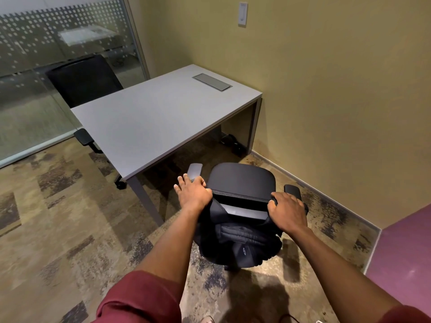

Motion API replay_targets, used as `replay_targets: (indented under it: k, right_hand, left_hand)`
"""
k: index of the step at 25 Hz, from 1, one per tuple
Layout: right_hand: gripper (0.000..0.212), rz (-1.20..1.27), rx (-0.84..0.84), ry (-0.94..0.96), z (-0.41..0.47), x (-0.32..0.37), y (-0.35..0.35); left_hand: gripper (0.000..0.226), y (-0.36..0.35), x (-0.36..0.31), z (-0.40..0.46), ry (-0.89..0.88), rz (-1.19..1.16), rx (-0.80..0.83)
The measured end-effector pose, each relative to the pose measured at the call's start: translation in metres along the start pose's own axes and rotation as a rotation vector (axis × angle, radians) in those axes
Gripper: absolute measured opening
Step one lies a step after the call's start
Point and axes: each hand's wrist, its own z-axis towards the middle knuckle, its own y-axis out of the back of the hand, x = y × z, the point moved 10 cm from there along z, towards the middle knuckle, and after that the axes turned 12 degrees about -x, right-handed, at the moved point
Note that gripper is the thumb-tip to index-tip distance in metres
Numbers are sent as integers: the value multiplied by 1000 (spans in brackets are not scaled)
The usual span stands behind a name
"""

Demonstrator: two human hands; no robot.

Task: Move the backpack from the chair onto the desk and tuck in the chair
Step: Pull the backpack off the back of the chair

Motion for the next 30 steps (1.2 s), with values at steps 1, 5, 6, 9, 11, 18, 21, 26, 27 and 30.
replay_targets:
  k: [1,5,6,9,11,18,21,26,27,30]
  right_hand:
    - [48,0,-3,-1,0,0,0]
    - [48,-2,-13,-5,0,0,0]
    - [48,-2,-14,-10,0,0,1]
    - [50,3,-13,-32,0,0,0]
    - [50,2,-14,-42,-1,0,0]
    - [50,0,-13,-58,-2,1,1]
    - [50,-3,-26,-61,-2,1,3]
    - [52,-26,-52,-153,-8,-7,5]
    - [52,-37,-54,-184,-10,-9,6]
    - [58,-63,-28,-287,-15,-15,8]
  left_hand:
    - [40,1,2,1,13,-7,4]
    - [66,1,16,3,125,-44,59]
    - [68,1,19,2,144,-49,72]
    - [63,5,22,0,126,-65,43]
    - [59,10,24,-1,118,-102,1]
    - [66,12,38,-15,207,-250,-63]
    - [67,10,46,-22,264,-295,-87]
    - [61,7,62,-32,381,-381,-138]
    - [57,6,64,-34,379,-376,-148]
    - [48,5,66,-37,373,-368,-177]
